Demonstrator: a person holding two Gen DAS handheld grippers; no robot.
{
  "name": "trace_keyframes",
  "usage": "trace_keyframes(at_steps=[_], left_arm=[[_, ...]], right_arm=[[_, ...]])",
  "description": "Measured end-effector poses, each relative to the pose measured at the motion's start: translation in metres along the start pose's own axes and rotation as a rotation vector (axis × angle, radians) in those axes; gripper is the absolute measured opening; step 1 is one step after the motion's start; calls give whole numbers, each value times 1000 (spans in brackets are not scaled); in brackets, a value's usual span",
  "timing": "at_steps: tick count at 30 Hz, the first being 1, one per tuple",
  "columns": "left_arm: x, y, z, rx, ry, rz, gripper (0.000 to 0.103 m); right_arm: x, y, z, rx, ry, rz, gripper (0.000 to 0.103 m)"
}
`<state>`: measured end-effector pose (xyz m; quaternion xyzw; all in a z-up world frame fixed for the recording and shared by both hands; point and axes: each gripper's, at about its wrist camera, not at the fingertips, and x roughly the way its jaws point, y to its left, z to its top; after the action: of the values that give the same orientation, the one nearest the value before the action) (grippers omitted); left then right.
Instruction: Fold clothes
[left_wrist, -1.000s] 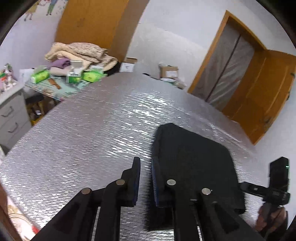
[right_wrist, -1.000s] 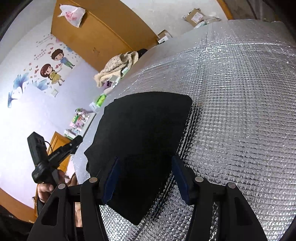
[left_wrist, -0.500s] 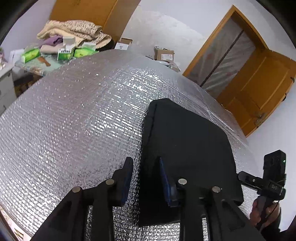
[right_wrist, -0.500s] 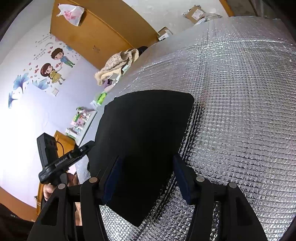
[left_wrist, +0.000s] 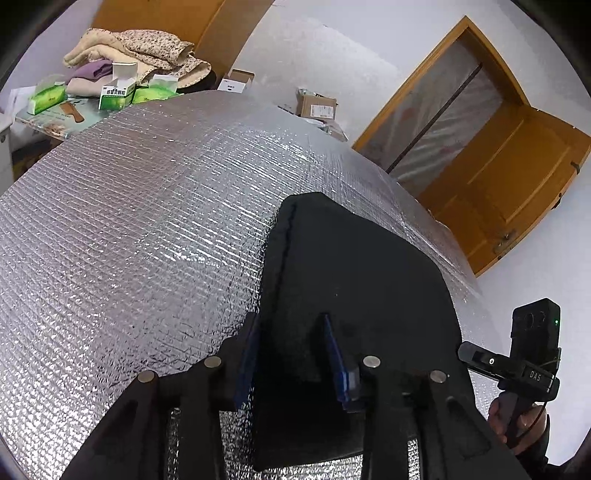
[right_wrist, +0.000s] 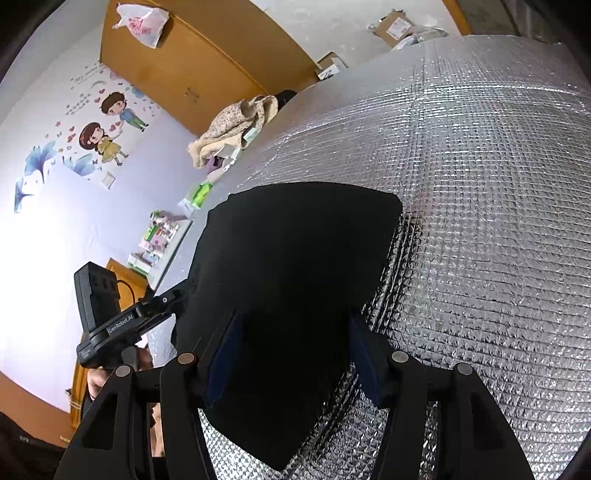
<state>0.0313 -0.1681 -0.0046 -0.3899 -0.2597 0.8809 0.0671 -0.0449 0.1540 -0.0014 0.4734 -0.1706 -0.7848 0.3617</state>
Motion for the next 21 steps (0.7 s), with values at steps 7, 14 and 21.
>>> trace_keyframes(at_steps=[7,14,21], left_arm=[[-3,-1,-6,-12,3,2,32],[-11,-4,-16,-8,23,-11,28],[-4,-4,-10,-31,31,-11,31]], right_arm=[[2,1,2,-18,18,-13,60],[-2,-2,-1,-12,37,-4,56],[3,0,4,-5,40,-28,57]])
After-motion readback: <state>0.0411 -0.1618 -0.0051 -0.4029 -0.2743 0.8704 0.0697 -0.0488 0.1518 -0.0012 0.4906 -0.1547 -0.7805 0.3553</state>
